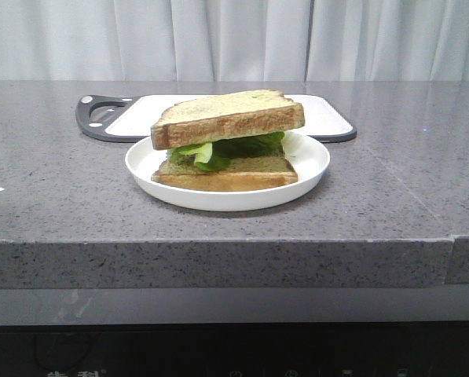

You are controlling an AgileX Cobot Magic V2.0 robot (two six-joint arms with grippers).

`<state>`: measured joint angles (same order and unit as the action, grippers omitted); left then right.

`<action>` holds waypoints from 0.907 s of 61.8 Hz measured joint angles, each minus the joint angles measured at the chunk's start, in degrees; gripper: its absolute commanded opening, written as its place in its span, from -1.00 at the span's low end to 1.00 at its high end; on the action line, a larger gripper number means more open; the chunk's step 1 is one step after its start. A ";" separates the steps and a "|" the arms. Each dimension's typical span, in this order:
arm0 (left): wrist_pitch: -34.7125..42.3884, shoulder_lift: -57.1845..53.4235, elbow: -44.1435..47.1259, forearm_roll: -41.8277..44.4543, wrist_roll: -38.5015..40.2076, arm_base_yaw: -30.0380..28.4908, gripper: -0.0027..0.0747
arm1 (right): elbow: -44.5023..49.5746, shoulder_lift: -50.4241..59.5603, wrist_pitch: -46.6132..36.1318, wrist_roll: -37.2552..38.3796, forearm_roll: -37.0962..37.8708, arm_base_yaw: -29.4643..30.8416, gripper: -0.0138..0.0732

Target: Left arm grabs bread, right arm adds lettuce

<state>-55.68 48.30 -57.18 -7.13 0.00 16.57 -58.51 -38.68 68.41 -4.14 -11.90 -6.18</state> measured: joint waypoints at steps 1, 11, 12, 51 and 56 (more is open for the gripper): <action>-0.15 -1.03 0.58 0.73 0.34 0.00 0.15 | 0.00 0.37 0.00 0.11 0.15 0.00 0.37; -0.95 -12.36 6.39 5.40 2.32 0.00 0.15 | 0.00 4.47 0.28 0.61 1.24 0.00 0.37; -1.08 -13.25 6.73 5.56 2.43 0.00 0.15 | 0.00 4.82 0.28 0.61 1.24 0.00 0.37; -1.28 -23.92 10.15 7.13 2.67 0.00 -0.81 | 0.00 8.52 1.18 0.82 1.57 0.00 -0.67; -1.28 -23.92 10.15 7.13 2.67 0.00 -0.99 | 0.00 8.52 1.44 0.82 1.57 0.00 -0.89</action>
<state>-56.97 24.38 -47.03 0.00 2.67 16.57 -58.51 -30.16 69.85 -3.32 -10.33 -6.18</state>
